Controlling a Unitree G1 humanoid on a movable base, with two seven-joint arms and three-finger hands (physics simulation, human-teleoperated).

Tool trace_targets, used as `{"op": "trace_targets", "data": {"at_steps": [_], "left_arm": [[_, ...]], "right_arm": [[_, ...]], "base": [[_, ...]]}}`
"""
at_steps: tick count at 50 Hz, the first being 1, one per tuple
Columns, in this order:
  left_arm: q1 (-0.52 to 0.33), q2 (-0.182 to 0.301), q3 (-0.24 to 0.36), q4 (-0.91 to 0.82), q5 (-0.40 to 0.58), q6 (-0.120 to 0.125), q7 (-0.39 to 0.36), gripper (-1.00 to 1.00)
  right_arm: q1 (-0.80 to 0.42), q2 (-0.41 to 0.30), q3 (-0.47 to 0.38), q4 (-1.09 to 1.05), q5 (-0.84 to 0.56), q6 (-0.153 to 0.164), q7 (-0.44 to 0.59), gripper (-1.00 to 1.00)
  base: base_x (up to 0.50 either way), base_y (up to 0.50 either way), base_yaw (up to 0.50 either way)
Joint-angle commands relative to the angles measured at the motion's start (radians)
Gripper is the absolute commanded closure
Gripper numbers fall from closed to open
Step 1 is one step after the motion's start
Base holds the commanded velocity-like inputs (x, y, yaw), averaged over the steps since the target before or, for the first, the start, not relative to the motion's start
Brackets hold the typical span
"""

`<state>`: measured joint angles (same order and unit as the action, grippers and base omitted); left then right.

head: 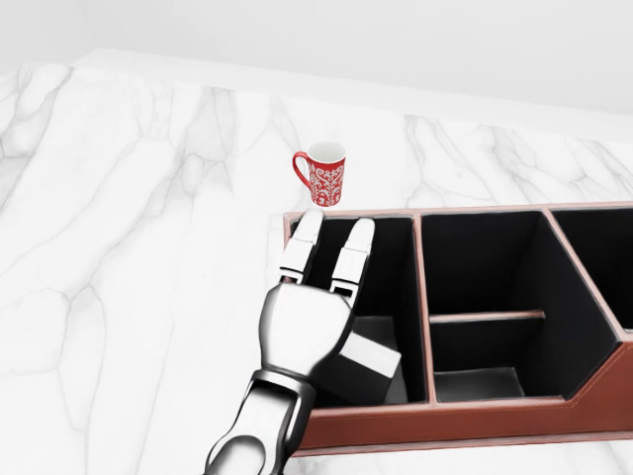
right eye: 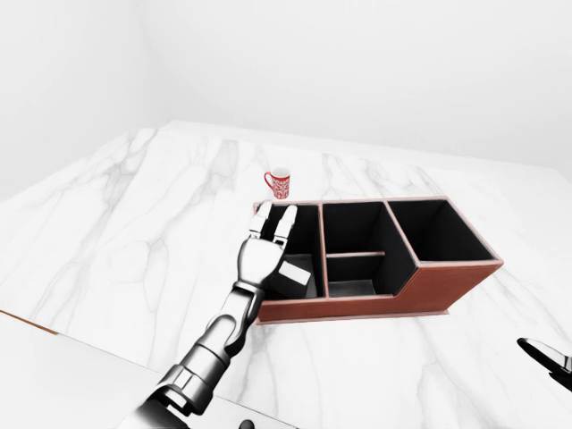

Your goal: Pick up the book and place it in the left compartment of the caddy.

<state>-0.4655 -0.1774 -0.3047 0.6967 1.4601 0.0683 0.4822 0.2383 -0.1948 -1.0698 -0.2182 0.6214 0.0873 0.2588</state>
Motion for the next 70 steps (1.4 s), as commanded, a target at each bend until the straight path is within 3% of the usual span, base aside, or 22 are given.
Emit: {"op": "trace_targets", "data": {"at_steps": [1, 8, 23, 28, 33, 36, 38, 39, 41, 43, 44, 48, 51, 53, 59, 60, 62, 66, 70], "left_arm": [[0.192, 0.010, -0.049, -0.499, 0.076, 0.012, -0.122, -1.00], [0.244, 0.002, -0.079, -0.710, 0.115, 0.005, -0.206, -1.00], [0.233, 0.010, -0.046, -0.831, 0.107, 0.002, -0.251, -1.00], [0.207, 0.010, -0.005, -0.912, 0.075, 0.019, -0.279, -1.00], [0.161, 0.003, 0.032, -0.905, 0.103, 0.019, -0.223, -1.00], [0.156, 0.008, 0.041, -0.928, 0.017, 0.019, -0.220, -1.00], [0.149, 0.009, 0.046, -0.936, -0.001, 0.019, -0.215, -1.00], [0.133, -0.003, 0.061, -0.922, 0.037, 0.019, -0.198, -1.00], [0.124, 0.006, 0.081, -0.899, -0.096, 0.019, -0.210, -1.00], [0.122, 0.012, 0.076, -0.898, -0.106, 0.019, -0.209, -1.00], [0.096, -0.001, 0.122, -0.882, -0.216, 0.019, -0.166, -1.00], [0.060, 0.023, 0.137, -0.880, -0.326, 0.019, -0.146, -1.00], [0.040, 0.047, 0.139, -0.848, -0.351, 0.019, -0.140, -1.00], [0.022, 0.037, 0.173, -0.834, -0.484, 0.019, -0.103, -1.00], [-0.003, 0.061, 0.175, -0.829, -0.577, 0.019, -0.083, -1.00], [-0.005, 0.051, 0.185, -0.935, -0.606, 0.019, -0.067, -1.00], [-0.007, 0.055, 0.184, -0.945, -0.630, 0.019, -0.071, -1.00], [-0.025, 0.053, 0.206, -0.976, -0.767, 0.019, -0.078, -1.00], [-0.026, 0.061, 0.200, -0.978, -0.775, 0.019, -0.072, -1.00]], "right_arm": [[-0.001, 0.000, 0.002, 0.007, -0.005, 0.000, 0.002, -1.00], [0.001, 0.000, 0.006, 0.009, -0.005, 0.000, 0.002, -1.00], [-0.001, 0.000, 0.000, 0.004, -0.007, 0.000, 0.001, -1.00], [-0.002, -0.001, 0.004, 0.011, -0.009, 0.000, 0.000, -1.00], [0.003, 0.002, 0.000, -0.007, -0.005, 0.000, -0.003, -1.00], [0.001, 0.001, -0.002, -0.006, -0.006, 0.000, -0.002, -1.00], [0.000, 0.001, -0.003, -0.004, -0.007, 0.000, -0.003, -1.00], [-0.002, 0.000, -0.001, 0.001, -0.009, 0.000, -0.002, -1.00], [-0.004, 0.001, 0.005, 0.011, -0.013, 0.000, 0.001, -1.00], [-0.004, 0.000, 0.006, 0.012, -0.012, 0.000, 0.000, -1.00], [0.000, -0.001, 0.003, 0.002, -0.007, 0.000, -0.004, -1.00], [-0.002, -0.001, 0.004, 0.008, -0.009, 0.000, -0.003, -1.00], [-0.002, -0.001, 0.005, 0.010, -0.010, 0.000, -0.002, -1.00], [0.003, 0.000, 0.001, 0.000, -0.005, 0.000, -0.003, -1.00], [0.000, 0.000, 0.000, 0.003, -0.008, 0.000, -0.001, -1.00], [0.001, 0.000, -0.001, 0.004, -0.007, 0.000, 0.000, -1.00], [0.000, 0.000, 0.000, 0.005, -0.008, 0.000, 0.001, -1.00], [0.002, 0.001, -0.001, -0.001, -0.007, 0.000, 0.002, -1.00], [0.001, 0.001, -0.001, -0.001, -0.007, 0.000, 0.002, -1.00]], "base": [[0.00, 0.00, 0.00], [0.00, 0.00, 0.00], [0.00, 0.00, 0.00], [0.00, 0.00, 0.00], [0.00, 0.00, 0.00], [0.00, 0.00, 0.00], [0.00, 0.00, 0.00], [0.00, 0.00, 0.00], [0.00, 0.00, 0.00], [0.00, 0.00, 0.00], [0.00, 0.00, 0.00], [0.00, 0.00, 0.00], [0.00, 0.00, 0.00], [0.00, 0.00, 0.00], [0.00, 0.00, 0.00], [0.00, 0.00, 0.00], [0.00, 0.00, 0.00], [0.00, 0.00, 0.00], [0.00, 0.00, 0.00]]}}
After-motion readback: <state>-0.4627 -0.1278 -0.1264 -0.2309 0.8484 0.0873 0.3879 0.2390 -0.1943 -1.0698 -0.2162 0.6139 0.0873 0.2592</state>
